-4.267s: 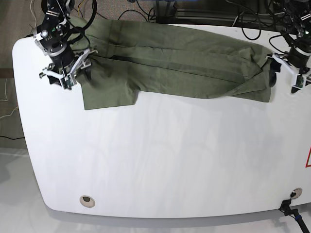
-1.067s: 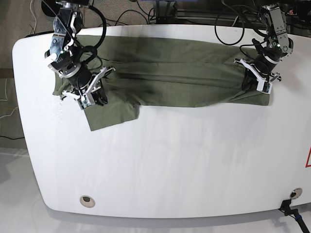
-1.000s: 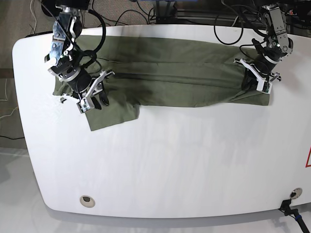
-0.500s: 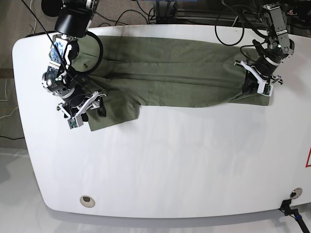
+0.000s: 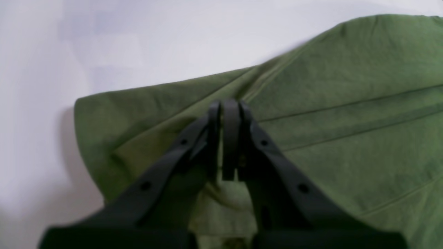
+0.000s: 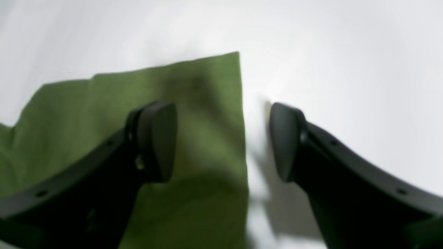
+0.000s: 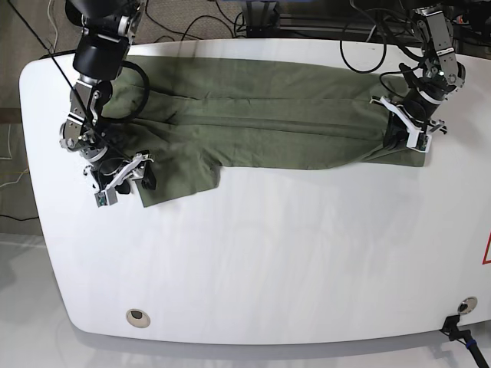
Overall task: Fold the T-shirt properly
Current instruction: 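Grasp the loose sleeve flap with the right gripper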
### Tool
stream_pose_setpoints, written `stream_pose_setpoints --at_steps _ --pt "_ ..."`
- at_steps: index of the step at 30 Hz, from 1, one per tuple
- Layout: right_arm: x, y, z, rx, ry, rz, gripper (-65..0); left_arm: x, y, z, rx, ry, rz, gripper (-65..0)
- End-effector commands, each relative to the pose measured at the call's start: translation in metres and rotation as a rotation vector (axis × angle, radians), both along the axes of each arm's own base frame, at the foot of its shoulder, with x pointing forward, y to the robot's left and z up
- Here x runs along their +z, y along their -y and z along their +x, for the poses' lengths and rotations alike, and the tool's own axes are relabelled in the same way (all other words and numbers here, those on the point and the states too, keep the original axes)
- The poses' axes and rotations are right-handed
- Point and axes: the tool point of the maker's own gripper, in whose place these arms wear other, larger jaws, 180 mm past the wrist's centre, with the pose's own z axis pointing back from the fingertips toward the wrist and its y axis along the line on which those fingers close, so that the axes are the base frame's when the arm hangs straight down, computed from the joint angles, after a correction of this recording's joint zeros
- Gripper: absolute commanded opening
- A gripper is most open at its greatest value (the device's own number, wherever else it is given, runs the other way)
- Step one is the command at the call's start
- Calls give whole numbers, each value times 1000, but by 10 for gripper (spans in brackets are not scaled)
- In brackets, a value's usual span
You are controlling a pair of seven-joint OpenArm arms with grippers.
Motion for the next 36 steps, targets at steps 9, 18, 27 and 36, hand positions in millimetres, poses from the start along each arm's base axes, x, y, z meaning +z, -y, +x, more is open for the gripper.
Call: stream_pose_setpoints --at_steps 9,18,27,36 --pt "4 -17 8 33 23 23 -243 15 -2 8 -3 55 -5 -650" --pt "-8 -37 -2 43 -2 61 -245 18 -2 13 -3 67 -5 -650" --pt "-11 -37 -5 43 -9 59 -650 18 -2 13 -3 66 -4 -650" --pt "23 -32 0 79 56 -32 -650 18 -2 13 -2 65 -4 -650"
